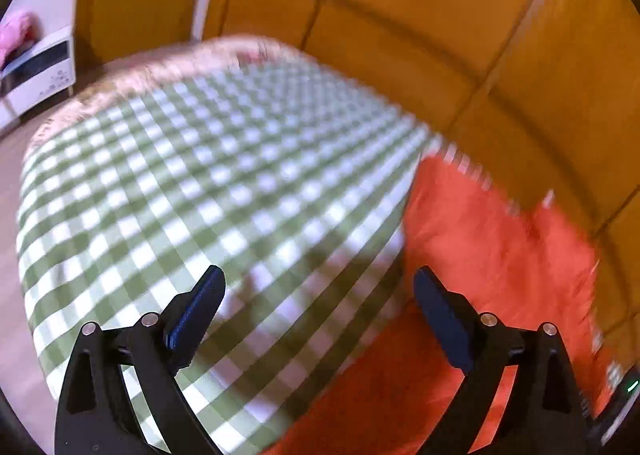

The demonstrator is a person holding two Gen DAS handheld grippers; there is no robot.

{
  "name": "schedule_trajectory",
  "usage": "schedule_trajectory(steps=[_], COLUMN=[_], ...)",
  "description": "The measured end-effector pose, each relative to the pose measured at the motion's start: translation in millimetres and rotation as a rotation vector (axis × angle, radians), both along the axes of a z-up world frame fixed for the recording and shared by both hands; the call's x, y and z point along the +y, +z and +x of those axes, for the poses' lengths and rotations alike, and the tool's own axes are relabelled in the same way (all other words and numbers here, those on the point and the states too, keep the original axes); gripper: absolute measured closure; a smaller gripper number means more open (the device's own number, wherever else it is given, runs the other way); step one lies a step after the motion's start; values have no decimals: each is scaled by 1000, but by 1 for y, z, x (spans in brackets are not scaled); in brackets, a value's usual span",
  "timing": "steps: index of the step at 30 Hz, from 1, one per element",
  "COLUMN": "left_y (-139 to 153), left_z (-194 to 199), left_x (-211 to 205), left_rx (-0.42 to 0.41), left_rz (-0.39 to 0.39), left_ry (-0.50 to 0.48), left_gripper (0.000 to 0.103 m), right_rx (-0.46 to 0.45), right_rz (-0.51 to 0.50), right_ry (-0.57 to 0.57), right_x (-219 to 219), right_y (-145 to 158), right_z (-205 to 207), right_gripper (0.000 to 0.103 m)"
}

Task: Fold small clothes

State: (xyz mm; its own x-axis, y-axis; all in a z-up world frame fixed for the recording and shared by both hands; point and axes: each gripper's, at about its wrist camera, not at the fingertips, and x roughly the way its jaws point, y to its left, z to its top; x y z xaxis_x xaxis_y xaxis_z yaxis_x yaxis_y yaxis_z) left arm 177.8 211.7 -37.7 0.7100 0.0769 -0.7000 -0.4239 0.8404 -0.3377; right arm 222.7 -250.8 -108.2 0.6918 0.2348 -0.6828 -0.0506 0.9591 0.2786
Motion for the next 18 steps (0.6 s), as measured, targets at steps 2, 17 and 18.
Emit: schedule_trajectory(steps=[2,17,18], left_y=[17,-54,-55], left_z=[8,76,74], left_x=[-22,-157,-153], left_rx=[-19,88,86], left_rz=[69,363,355], left_ry=[-67,-424,-425], left_gripper=[9,4,4], right_rx=[-4,-11,-16], right_rz=[-48,17,24], right_ry=[13,28,25], right_x=[9,2,0], right_y=[1,3,5], right_z=[0,-15,-17], right_gripper=[41,15,15])
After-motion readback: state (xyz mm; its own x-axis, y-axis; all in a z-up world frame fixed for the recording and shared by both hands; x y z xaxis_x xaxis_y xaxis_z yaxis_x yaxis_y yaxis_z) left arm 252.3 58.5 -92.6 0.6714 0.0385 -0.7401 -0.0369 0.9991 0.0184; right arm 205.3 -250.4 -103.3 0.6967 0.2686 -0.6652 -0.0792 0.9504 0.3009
